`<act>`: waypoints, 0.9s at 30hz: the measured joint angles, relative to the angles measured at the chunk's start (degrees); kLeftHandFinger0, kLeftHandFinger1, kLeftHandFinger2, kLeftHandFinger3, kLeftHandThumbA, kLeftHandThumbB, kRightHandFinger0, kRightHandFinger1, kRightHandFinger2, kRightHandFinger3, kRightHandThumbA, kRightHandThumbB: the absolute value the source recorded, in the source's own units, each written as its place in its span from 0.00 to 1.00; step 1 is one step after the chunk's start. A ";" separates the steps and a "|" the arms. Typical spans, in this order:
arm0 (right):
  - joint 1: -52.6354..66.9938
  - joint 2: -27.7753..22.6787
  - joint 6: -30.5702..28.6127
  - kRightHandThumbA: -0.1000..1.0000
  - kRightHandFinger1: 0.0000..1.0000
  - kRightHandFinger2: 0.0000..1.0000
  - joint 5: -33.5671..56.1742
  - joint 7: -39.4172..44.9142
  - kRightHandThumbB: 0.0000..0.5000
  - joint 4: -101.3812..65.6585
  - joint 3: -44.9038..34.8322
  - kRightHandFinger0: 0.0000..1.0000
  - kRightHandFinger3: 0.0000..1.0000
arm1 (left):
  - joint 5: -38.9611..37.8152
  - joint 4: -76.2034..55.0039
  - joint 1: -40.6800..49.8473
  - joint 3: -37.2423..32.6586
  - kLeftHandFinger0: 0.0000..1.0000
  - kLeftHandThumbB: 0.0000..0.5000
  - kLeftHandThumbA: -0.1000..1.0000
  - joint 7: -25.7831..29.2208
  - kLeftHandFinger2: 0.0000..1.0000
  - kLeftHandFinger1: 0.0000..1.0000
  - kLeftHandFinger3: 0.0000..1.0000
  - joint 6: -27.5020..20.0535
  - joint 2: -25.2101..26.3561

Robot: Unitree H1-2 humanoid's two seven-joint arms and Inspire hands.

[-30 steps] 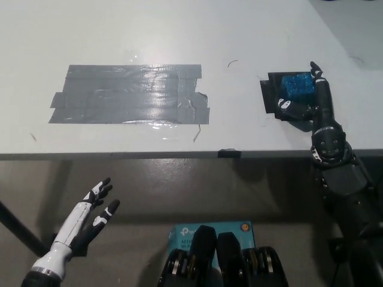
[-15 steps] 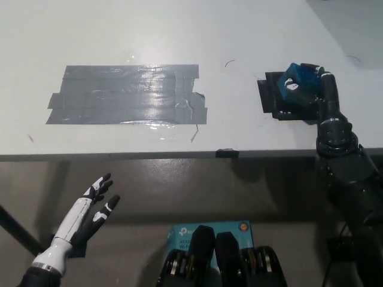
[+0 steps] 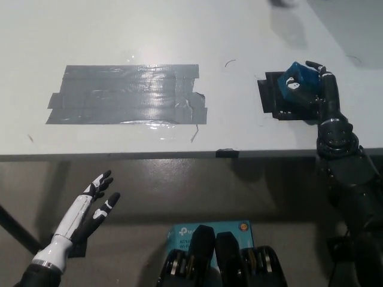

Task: A rubick's cube is kept in the black marked spot on the table and the robot uses its right arm to pick it up and hands it to a person

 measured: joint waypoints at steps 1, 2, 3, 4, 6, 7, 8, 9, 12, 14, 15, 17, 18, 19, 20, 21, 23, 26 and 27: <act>1.47 0.54 0.21 0.00 0.37 0.76 0.07 0.03 0.38 -3.69 0.04 0.08 0.86 | 0.00 0.29 -0.02 -0.02 1.00 0.28 0.91 0.00 1.00 1.00 1.00 -0.01 0.00; 2.24 0.88 0.34 0.00 0.32 0.74 0.07 0.03 0.36 -5.68 0.09 0.02 0.87 | -0.01 0.40 -0.02 -0.03 1.00 0.28 0.91 0.00 1.00 1.00 1.00 0.00 0.00; 2.81 1.15 0.46 0.00 0.27 0.72 0.08 0.04 0.35 -6.94 0.13 0.00 0.87 | -0.01 0.44 -0.01 -0.03 1.00 0.28 0.91 0.00 1.00 1.00 1.00 0.01 0.00; 3.26 1.37 0.55 0.00 0.29 0.74 0.05 0.04 0.33 -8.53 0.19 0.00 0.88 | 0.00 0.44 -0.01 -0.04 1.00 0.27 0.91 0.00 1.00 1.00 1.00 0.02 0.00; 4.58 2.12 1.15 0.00 0.36 0.83 -0.01 0.07 0.33 -13.43 0.41 0.00 0.88 | 0.00 0.45 -0.01 -0.07 1.00 0.27 0.90 0.01 1.00 1.00 1.00 0.06 0.00; 4.83 2.25 1.28 0.00 0.35 0.83 -0.01 0.10 0.32 -14.54 0.42 0.00 0.88 | -0.01 0.46 -0.01 -0.08 1.00 0.27 0.90 0.01 1.00 1.00 1.00 0.08 0.00; 5.50 2.60 1.71 0.00 0.35 0.81 -0.02 0.11 0.31 -17.74 0.47 0.00 0.88 | 0.00 0.53 -0.01 -0.09 1.00 0.25 0.90 0.01 1.00 1.00 1.00 0.10 0.00; 5.89 2.79 1.95 0.00 0.36 0.81 -0.03 0.12 0.30 -19.78 0.51 0.00 0.88 | 0.00 0.58 -0.01 -0.10 1.00 0.25 0.90 0.01 1.00 1.00 1.00 0.10 0.00; 6.82 3.11 2.93 0.00 0.39 0.84 -0.13 0.20 0.29 -25.24 0.77 0.00 0.89 | 0.00 0.73 -0.01 -0.11 1.00 0.26 0.89 0.01 1.00 1.00 1.00 0.11 0.00; 7.45 3.22 3.81 0.00 0.42 0.85 -0.32 0.21 0.32 -29.37 1.02 0.00 0.91 | 0.00 0.85 -0.01 -0.11 1.00 0.27 0.90 0.01 1.00 1.00 1.00 0.11 0.00; 7.75 3.28 4.32 0.00 0.42 0.85 -0.42 0.23 0.32 -31.60 1.18 0.00 0.91 | -0.01 0.89 -0.01 -0.12 1.00 0.27 0.90 0.01 1.00 1.00 1.00 0.11 0.00; 8.08 3.37 5.28 0.00 0.42 0.84 -0.64 0.26 0.35 -34.88 1.49 0.00 0.90 | -0.01 0.90 -0.01 -0.12 1.00 0.25 0.89 0.01 1.00 1.00 1.00 0.12 0.00; 8.11 3.40 5.51 0.00 0.43 0.84 -0.73 0.27 0.35 -35.75 1.62 0.00 0.91 | -0.01 0.91 -0.01 -0.12 1.00 0.25 0.89 0.01 1.00 1.00 1.00 0.12 0.00; 8.10 3.43 6.14 0.00 0.43 0.85 -0.98 0.36 0.36 -38.16 2.13 0.00 0.91 | -0.01 0.91 -0.01 -0.12 1.00 0.25 0.89 0.01 1.00 1.00 1.00 0.11 0.00; 8.02 3.46 6.65 0.00 0.43 0.85 -1.19 0.44 0.36 -39.81 2.59 0.00 0.91 | -0.01 0.90 -0.02 -0.12 1.00 0.25 0.89 0.01 1.00 1.00 1.00 0.10 0.00; 7.83 3.51 7.35 0.00 0.42 0.84 -1.52 0.65 0.37 -41.84 3.38 0.00 0.91 | 0.00 0.91 -0.03 -0.09 1.00 0.26 0.90 0.01 1.00 1.00 1.00 0.02 0.01; 6.70 3.65 8.05 0.00 0.43 0.84 -2.38 0.87 0.35 -44.13 4.85 0.00 0.91 | -0.01 0.91 -0.14 -0.07 1.00 0.26 0.90 0.00 1.00 1.00 1.00 -0.06 0.03; 3.15 3.83 8.91 0.00 0.48 0.89 -3.42 1.22 0.34 -43.45 6.93 0.00 0.97 | -0.02 0.89 -0.85 -0.04 1.00 0.26 0.90 -0.01 1.00 1.00 1.00 -0.12 0.03; 2.33 3.86 9.09 0.00 0.52 0.93 -3.61 1.29 0.39 -42.86 7.37 0.04 1.00 | -0.01 0.89 -0.97 -0.02 1.00 0.26 0.90 -0.01 1.00 1.00 1.00 -0.13 0.04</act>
